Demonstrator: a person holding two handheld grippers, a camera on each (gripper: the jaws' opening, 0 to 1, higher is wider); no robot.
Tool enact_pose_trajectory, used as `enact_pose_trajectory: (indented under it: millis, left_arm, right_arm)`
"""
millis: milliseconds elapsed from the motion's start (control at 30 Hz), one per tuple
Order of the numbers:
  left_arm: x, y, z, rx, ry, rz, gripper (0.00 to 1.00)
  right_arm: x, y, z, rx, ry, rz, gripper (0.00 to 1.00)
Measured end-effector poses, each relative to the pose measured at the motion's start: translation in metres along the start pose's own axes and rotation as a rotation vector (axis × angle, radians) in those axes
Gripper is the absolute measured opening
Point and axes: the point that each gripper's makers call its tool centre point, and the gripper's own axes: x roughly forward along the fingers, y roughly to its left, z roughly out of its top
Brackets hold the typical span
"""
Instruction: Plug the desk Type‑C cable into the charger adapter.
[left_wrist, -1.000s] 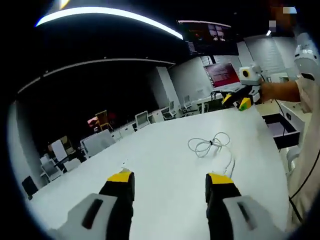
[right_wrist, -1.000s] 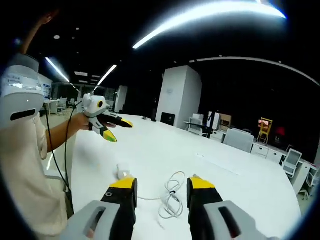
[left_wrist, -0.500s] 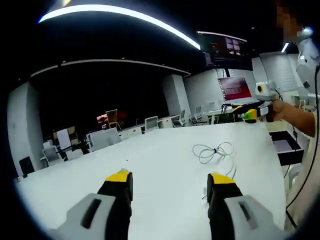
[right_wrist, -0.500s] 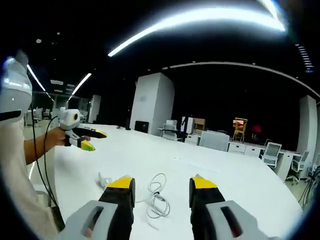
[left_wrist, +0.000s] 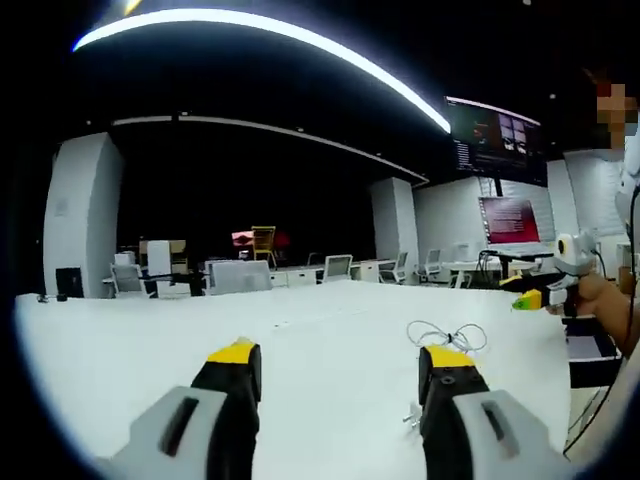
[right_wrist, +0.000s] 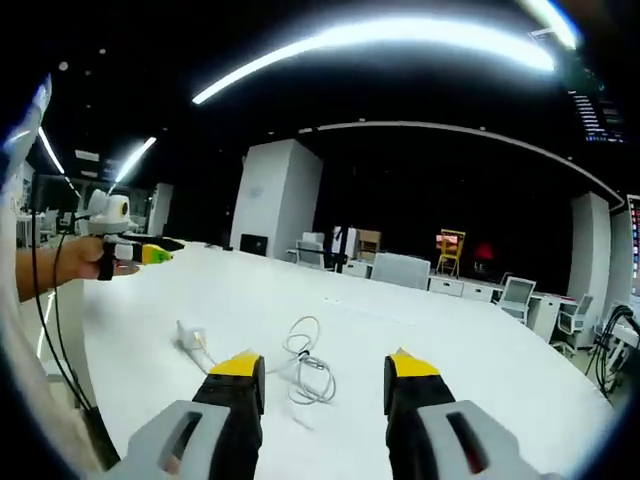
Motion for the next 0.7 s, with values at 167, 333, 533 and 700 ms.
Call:
enact_pose_trajectory:
  millis: [167, 333, 533, 700]
  left_arm:
    - [-0.003, 0.006, -0.002, 0.003, -0.005, 0.055, 0.64]
    - [-0.007, 0.006, 0.005, 0.007, -0.019, 0.072, 0.63]
    - [-0.01, 0.008, 0.007, 0.017, -0.021, 0.088, 0.63]
    - [-0.012, 0.009, 0.005, 0.008, -0.024, 0.089, 0.63]
  right_arm:
    - [0.002, 0.009, -0.01, -0.005, 0.007, 0.031, 0.49]
    - [0.001, 0.005, -0.008, 0.002, -0.005, 0.042, 0.49]
    - [0.003, 0.005, -0.013, 0.016, 0.001, 0.044, 0.49]
    - [0.002, 0.006, -0.015, 0.021, 0.01, 0.042, 0.49]
